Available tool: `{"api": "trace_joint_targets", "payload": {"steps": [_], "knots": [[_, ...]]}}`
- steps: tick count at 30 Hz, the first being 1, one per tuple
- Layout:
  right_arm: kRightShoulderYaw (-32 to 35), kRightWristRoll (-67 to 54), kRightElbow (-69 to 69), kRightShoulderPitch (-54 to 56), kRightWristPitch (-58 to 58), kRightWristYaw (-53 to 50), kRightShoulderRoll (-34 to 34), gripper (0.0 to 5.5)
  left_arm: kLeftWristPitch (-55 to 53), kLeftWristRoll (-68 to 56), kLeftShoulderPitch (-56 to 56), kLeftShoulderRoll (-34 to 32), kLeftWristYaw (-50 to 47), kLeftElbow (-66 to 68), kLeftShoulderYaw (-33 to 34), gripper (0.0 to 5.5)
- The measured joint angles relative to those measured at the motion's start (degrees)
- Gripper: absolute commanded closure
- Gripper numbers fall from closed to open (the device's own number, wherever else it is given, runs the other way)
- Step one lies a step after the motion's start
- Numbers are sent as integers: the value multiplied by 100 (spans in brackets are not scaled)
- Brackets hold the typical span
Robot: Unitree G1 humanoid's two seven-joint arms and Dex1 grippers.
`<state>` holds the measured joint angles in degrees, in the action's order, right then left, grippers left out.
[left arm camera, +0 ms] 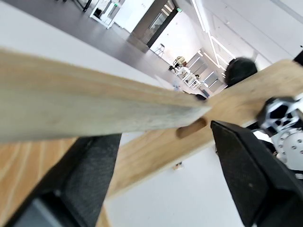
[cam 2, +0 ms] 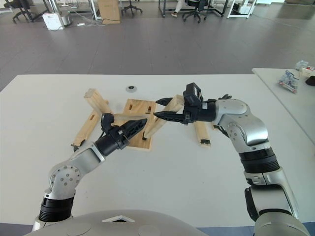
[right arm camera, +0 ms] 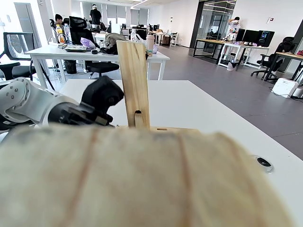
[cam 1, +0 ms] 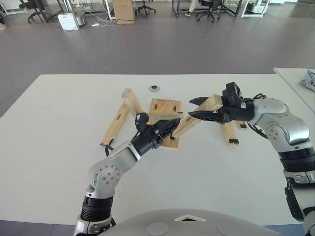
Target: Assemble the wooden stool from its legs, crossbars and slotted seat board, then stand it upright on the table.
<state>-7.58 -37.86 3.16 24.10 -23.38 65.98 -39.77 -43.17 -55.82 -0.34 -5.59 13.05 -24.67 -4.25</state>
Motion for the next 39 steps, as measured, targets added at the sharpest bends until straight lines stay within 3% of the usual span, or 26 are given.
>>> {"api": "trace_joint_targets", "payload": {"steps": [6,13,24,39], "knots": [[-124,63,-52,101,42,-102,178,345,5,-12,-12,71,0,-32,17,206],[-740,463,-285,804,-6,-106,392,345,21,-5,32,107,-1,-35,96,206],[-1383,1043,-959,1896,-196,610,333,345,170,158,230,224,-41,-24,90,206],[-1433,1168,-998,1846,-184,436,379,345,190,234,521,157,16,-244,200,206]]}}
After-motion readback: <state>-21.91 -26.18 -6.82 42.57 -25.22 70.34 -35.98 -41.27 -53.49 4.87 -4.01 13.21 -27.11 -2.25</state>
